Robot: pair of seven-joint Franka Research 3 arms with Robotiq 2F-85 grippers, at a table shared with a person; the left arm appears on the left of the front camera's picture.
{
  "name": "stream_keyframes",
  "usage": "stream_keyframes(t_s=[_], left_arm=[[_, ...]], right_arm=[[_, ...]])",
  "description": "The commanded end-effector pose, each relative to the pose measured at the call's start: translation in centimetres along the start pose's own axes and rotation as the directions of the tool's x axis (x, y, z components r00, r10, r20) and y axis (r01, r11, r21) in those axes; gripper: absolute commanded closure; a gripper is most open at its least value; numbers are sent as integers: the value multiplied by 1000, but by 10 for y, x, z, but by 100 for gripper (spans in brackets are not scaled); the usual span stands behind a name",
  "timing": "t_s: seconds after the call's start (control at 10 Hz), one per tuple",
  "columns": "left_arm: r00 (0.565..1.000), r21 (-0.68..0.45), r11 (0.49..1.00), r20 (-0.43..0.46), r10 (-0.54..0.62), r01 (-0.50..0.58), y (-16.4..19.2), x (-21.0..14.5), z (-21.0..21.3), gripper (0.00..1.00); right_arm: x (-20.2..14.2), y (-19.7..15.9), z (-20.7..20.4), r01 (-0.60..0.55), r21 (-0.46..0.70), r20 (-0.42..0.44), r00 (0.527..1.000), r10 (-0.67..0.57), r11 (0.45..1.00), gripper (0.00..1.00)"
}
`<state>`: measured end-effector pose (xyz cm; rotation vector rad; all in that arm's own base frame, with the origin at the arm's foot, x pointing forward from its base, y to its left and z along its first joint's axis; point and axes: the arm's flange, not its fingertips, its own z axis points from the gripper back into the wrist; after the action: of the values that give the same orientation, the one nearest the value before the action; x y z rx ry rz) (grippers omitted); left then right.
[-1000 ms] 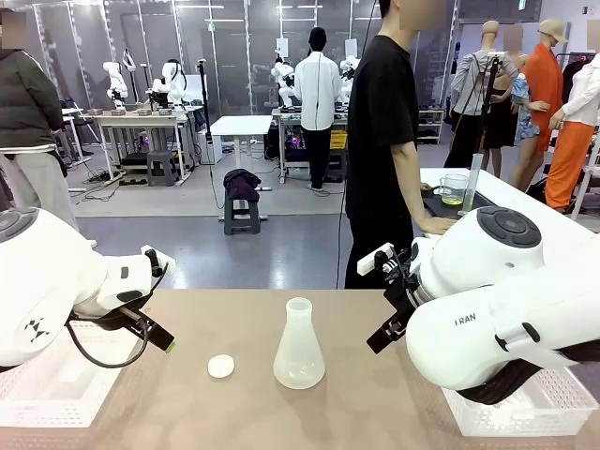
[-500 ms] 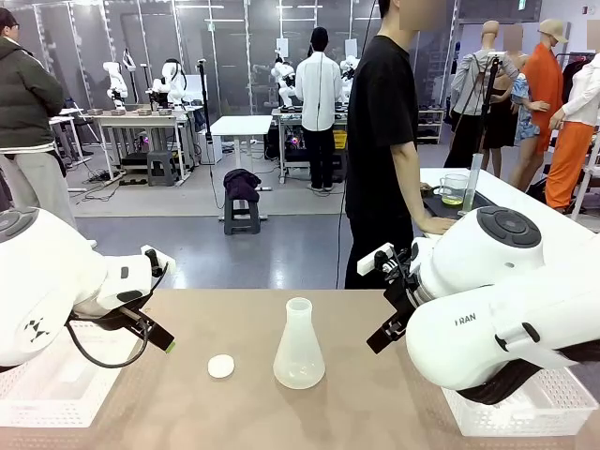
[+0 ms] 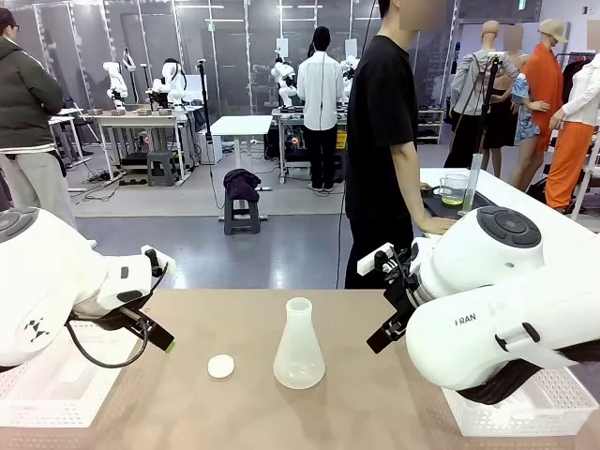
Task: Prepare the solutions needed for the experiment.
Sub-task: Pick up the Plastic Funnel and insert it into the Big flask.
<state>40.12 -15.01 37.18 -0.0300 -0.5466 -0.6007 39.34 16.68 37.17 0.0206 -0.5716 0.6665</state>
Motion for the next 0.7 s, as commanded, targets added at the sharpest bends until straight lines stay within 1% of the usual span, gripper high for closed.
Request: stream_keyframes(t_s=[0.0,0.5,0.6], left_arm=[[1000,0,1000,0,1,-1,0,0,0,0],[1000,0,1000,0,0,0,0,0,0,0],[999,-59,998,38,10,-8,0,-4,15,0]], right_arm=[[0,0,0,2,0,0,1000,-2,1000,0],[0,0,0,0,0,0,1000,0,1000,0],[0,6,12,42,75,27,999,-44,996,0]])
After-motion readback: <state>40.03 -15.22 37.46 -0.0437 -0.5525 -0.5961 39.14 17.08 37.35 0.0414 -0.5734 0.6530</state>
